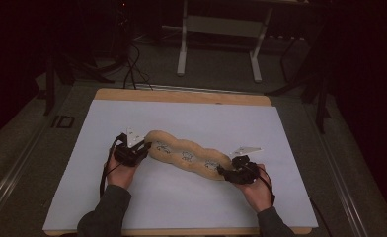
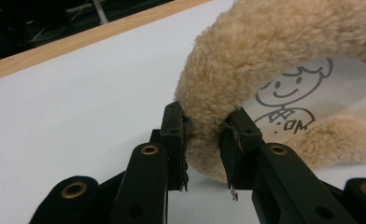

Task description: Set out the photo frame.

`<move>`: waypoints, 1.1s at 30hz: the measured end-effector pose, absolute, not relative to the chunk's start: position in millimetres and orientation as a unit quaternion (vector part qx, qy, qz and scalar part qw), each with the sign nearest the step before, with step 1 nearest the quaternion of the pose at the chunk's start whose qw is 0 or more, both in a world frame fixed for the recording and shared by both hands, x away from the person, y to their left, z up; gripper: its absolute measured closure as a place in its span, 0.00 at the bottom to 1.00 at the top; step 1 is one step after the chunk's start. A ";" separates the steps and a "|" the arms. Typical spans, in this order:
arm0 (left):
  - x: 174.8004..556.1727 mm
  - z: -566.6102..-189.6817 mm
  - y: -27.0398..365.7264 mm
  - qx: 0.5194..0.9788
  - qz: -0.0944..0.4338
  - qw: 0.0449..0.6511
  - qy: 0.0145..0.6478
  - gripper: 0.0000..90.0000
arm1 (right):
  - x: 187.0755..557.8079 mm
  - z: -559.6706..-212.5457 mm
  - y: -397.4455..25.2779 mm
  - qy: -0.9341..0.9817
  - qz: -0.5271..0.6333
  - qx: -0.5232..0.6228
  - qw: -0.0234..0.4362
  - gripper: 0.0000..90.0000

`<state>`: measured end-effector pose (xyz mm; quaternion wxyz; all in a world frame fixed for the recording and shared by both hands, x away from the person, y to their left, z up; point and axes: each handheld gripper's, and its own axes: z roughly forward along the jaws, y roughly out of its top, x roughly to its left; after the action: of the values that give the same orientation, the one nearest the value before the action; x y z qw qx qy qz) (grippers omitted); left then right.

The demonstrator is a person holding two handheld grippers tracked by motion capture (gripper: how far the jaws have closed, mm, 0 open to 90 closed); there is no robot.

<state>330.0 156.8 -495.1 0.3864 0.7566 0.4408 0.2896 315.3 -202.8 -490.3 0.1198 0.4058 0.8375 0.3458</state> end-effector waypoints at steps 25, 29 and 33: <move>310.2 -497.6 154.5 0.736 0.305 0.388 0.464 0.81 | 335.9 -488.1 -209.6 0.809 0.360 0.446 0.132 0.63; 308.4 -497.3 155.5 0.731 0.306 0.391 0.468 0.81 | 339.1 -487.7 -209.7 0.802 0.369 0.451 0.129 0.62; 306.3 -496.6 155.0 0.730 0.311 0.397 0.461 0.81 | 341.4 -486.7 -211.3 0.798 0.372 0.457 0.129 0.62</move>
<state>306.3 155.0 -496.6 0.3971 0.7301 0.4611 0.3108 341.4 -211.3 -486.7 0.1291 0.4569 0.7975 0.3721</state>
